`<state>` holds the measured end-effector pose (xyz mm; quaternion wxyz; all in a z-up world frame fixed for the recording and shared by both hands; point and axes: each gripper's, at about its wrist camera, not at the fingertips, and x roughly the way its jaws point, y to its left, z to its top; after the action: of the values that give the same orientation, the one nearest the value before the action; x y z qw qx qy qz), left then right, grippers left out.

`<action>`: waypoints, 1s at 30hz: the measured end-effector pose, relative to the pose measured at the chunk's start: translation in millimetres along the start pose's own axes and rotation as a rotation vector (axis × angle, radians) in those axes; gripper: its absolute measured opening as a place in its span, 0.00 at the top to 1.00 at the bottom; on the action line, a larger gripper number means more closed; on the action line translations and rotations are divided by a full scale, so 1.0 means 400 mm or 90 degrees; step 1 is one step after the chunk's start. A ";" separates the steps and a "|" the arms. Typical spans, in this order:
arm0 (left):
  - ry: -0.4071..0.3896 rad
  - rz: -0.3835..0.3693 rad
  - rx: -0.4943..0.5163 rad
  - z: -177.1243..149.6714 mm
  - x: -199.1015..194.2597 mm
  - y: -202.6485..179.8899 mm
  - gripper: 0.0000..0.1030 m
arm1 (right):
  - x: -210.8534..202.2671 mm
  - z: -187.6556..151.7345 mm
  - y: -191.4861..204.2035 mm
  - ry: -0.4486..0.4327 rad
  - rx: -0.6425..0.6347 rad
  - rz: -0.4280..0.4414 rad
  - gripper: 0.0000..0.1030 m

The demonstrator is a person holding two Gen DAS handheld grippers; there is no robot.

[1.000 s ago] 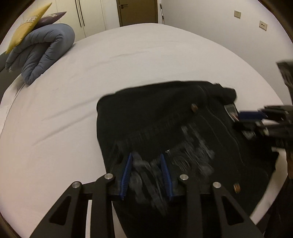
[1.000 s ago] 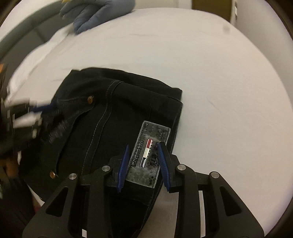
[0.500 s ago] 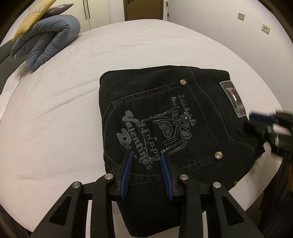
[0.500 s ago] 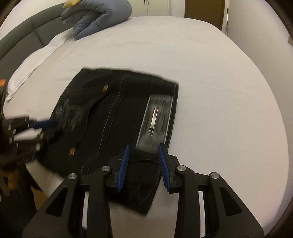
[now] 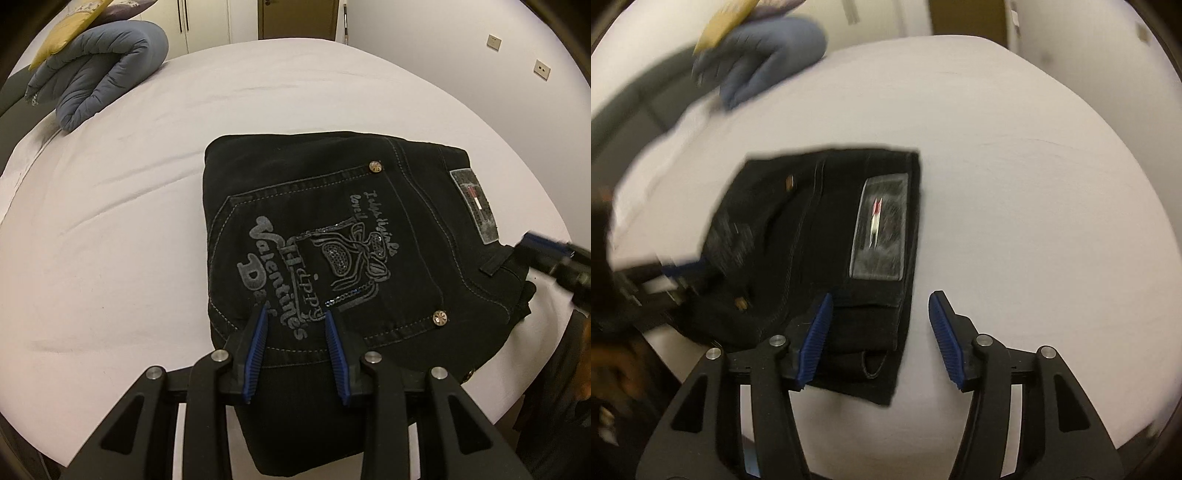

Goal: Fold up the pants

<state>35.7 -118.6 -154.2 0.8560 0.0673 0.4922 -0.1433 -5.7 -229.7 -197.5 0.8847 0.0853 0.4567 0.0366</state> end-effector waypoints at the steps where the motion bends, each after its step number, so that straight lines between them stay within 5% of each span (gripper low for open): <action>1: 0.001 0.001 0.001 0.000 -0.002 0.002 0.66 | -0.011 0.006 -0.008 -0.009 0.005 -0.005 0.49; 5: -0.005 -0.009 -0.005 0.004 -0.016 0.010 0.58 | -0.023 0.037 -0.036 -0.016 0.032 0.022 0.49; 9: -0.060 0.026 -0.025 0.009 -0.079 0.039 0.26 | 0.009 0.056 -0.079 0.016 0.080 0.092 0.48; 13: -0.078 0.026 -0.065 0.026 -0.101 0.102 0.16 | 0.055 0.064 -0.133 0.075 0.132 0.158 0.48; 16: -0.053 0.007 -0.102 0.039 -0.069 0.168 0.16 | 0.092 0.073 -0.164 0.094 0.169 0.189 0.48; 26: 0.078 -0.177 -0.193 0.085 0.076 0.238 0.17 | 0.219 0.095 -0.247 0.150 0.285 0.290 0.48; 30: 0.098 -0.179 -0.176 0.094 0.096 0.212 0.24 | 0.261 0.109 -0.237 0.169 0.292 0.328 0.49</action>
<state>111.3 -54.5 -170.4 0.7884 -0.1094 0.5758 -0.1867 89.2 -313.0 -273.7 0.7373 0.3880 0.5276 0.1658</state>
